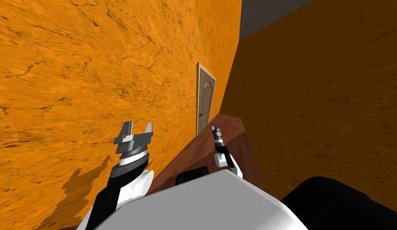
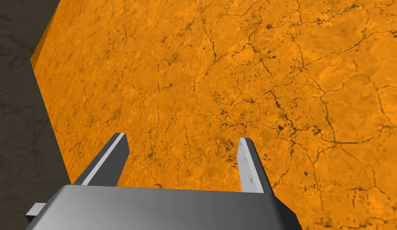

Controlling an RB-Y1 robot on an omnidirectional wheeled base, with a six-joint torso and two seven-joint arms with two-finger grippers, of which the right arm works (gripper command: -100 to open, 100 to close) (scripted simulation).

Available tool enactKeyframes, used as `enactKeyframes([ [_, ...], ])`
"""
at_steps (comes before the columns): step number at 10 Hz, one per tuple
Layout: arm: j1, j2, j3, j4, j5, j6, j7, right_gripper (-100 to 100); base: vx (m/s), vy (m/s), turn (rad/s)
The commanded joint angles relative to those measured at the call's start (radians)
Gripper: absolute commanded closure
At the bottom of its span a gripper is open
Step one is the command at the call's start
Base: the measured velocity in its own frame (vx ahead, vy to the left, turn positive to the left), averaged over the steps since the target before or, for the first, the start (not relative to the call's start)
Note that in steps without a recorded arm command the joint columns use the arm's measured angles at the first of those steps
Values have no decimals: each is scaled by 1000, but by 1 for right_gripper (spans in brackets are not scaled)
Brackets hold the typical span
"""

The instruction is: Pull the door open

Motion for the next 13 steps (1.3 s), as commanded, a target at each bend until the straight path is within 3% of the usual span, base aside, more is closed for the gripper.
enactKeyframes([
  [1,-16,-10,1,30,-8,-5,-3,-100,77,-69,81],
  [13,-130,-67,28,268,-64,-44,-17,-100,76,-102,111],
])
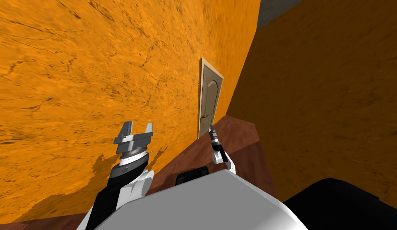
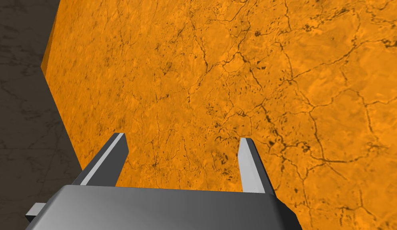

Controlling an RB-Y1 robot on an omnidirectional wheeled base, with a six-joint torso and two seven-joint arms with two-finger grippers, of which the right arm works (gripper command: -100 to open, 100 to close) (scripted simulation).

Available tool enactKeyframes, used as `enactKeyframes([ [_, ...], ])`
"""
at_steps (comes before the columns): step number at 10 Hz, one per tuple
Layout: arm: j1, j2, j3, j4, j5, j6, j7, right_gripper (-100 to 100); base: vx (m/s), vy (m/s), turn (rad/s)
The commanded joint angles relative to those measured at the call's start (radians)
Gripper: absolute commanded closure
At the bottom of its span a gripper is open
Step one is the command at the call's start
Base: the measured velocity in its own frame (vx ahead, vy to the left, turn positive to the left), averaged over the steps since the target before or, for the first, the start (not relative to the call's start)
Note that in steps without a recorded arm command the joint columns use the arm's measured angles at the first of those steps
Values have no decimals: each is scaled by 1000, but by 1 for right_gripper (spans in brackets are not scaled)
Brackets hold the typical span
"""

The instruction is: Pull the door open

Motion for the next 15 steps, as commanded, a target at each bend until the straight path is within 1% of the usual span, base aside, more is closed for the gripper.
enactKeyframes([
  [1,-14,-9,4,33,-9,-7,-3,-100,65,-109,138],
  [15,-167,-66,40,352,-84,-60,-23,-100,59,-125,129],
])
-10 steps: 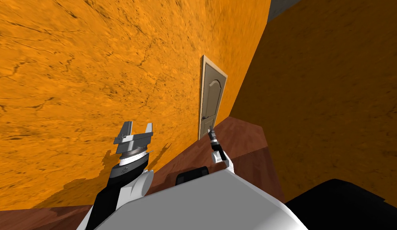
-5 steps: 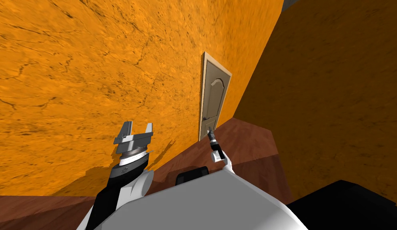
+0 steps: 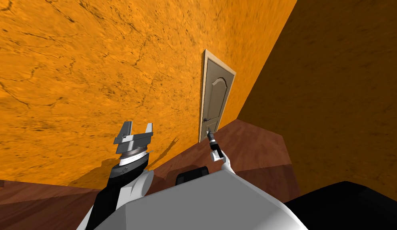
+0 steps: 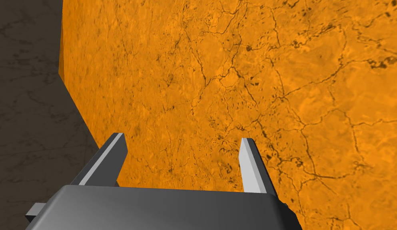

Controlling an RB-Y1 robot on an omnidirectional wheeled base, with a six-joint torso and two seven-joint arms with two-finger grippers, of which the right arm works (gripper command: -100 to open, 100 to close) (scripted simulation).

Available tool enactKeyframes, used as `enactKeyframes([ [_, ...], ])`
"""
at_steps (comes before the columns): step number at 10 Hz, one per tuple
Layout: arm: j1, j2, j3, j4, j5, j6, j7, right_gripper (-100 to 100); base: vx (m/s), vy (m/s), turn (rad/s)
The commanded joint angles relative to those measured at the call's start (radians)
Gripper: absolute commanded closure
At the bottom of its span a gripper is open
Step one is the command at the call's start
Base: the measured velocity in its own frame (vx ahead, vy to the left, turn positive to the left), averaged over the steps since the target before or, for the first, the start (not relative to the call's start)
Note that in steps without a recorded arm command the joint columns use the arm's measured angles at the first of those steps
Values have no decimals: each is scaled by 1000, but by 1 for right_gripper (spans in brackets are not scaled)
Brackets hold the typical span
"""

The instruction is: Pull the door open

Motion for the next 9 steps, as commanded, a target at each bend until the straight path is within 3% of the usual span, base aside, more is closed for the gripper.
enactKeyframes([
  [1,-17,-6,4,34,-9,-4,-2,-100,56,-138,135],
  [9,-103,-34,24,214,-52,-34,-13,-100,36,-133,129],
])
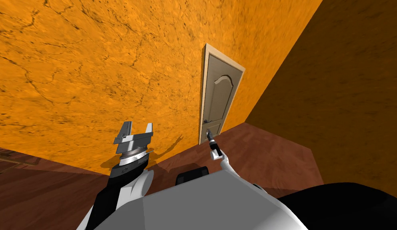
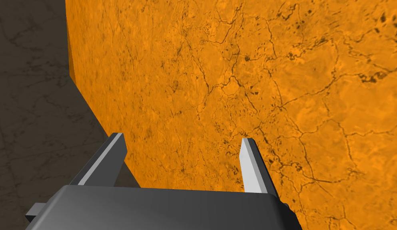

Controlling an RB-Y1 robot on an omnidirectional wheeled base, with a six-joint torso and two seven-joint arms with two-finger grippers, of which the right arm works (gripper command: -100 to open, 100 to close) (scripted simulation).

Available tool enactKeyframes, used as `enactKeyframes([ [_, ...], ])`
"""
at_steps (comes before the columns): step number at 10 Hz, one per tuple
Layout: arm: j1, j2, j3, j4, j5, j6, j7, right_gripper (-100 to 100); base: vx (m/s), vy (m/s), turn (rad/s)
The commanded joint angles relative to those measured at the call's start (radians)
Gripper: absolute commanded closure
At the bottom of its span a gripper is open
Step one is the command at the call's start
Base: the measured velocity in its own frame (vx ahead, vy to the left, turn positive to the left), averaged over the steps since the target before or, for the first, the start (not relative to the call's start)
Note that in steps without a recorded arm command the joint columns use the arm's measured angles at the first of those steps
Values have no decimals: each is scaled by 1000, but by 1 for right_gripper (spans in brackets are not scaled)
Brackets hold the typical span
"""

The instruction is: Pull the door open

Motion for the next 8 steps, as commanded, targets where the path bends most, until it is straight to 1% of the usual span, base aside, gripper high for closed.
enactKeyframes([
  [1,-16,-2,4,32,-8,-4,0,-100,19,-133,110],
  [2,-27,-5,6,53,-13,-7,-1,-100,18,-114,126],
  [3,-47,-11,11,95,-23,-14,-3,-100,21,-155,190],
  [4,-57,-14,13,116,-28,-18,-5,-100,52,-179,191],
  [7,-85,-22,20,175,-42,-27,-8,-100,36,-150,100],
  [8,-103,-27,24,213,-51,-34,-11,-100,37,-149,208],
])
